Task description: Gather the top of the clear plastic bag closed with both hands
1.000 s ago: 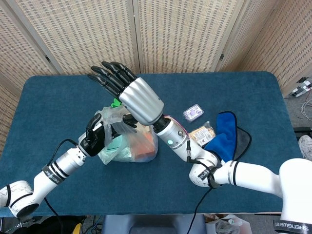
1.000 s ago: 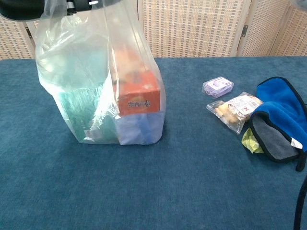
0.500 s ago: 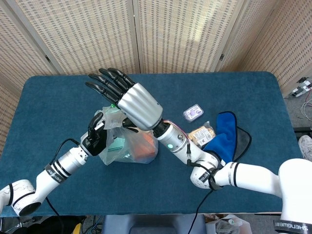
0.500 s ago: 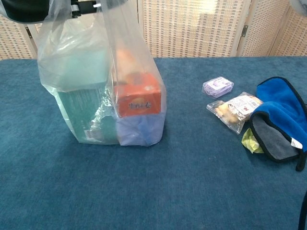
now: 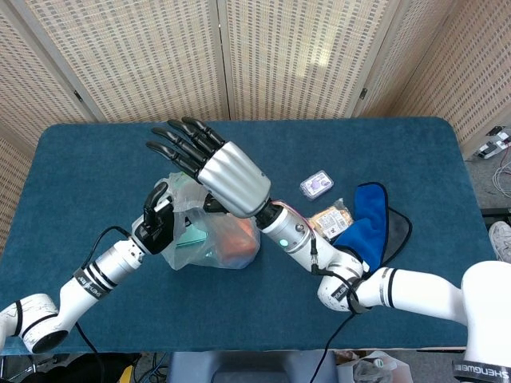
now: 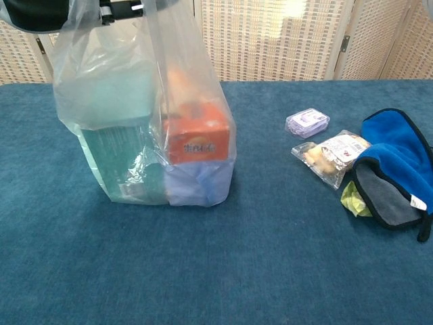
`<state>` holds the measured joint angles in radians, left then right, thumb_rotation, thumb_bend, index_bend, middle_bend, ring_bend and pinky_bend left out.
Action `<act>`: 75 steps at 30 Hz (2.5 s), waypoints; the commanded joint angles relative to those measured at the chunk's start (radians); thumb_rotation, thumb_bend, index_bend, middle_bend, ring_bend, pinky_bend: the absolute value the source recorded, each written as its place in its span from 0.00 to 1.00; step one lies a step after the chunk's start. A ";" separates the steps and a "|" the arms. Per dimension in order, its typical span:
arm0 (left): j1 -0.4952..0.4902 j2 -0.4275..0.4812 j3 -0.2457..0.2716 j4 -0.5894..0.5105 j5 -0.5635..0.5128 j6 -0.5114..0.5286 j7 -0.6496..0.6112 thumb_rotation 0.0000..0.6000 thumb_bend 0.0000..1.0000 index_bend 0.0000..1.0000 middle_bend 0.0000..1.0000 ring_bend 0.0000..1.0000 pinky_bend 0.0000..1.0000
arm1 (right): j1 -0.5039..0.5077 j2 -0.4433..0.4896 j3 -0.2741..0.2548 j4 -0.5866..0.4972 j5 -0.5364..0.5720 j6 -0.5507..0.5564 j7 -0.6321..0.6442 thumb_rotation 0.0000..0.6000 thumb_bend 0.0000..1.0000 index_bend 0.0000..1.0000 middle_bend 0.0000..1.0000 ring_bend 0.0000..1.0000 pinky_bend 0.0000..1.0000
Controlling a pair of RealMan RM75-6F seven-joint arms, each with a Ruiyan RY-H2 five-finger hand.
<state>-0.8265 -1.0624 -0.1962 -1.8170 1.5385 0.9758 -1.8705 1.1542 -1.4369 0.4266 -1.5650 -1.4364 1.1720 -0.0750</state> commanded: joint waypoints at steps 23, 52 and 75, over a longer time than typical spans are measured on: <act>-0.029 -0.012 -0.015 0.000 -0.001 -0.034 -0.078 0.15 0.23 0.21 0.25 0.21 0.19 | -0.171 0.219 -0.062 -0.202 -0.016 0.045 -0.119 1.00 0.00 0.00 0.00 0.00 0.06; -0.053 0.002 -0.059 -0.043 -0.025 -0.108 -0.207 0.26 0.23 0.20 0.34 0.42 0.43 | -0.615 0.448 -0.227 -0.188 0.001 0.243 -0.011 1.00 0.00 0.00 0.00 0.00 0.06; -0.039 0.077 -0.047 -0.066 -0.032 -0.109 -0.203 1.00 0.23 0.20 0.50 0.61 0.81 | -0.734 0.379 -0.277 -0.048 0.031 0.218 0.071 1.00 0.00 0.00 0.00 0.00 0.06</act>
<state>-0.8635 -0.9942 -0.2416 -1.8778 1.5142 0.8756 -2.0839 0.4242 -1.0553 0.1515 -1.6165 -1.4075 1.3884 -0.0071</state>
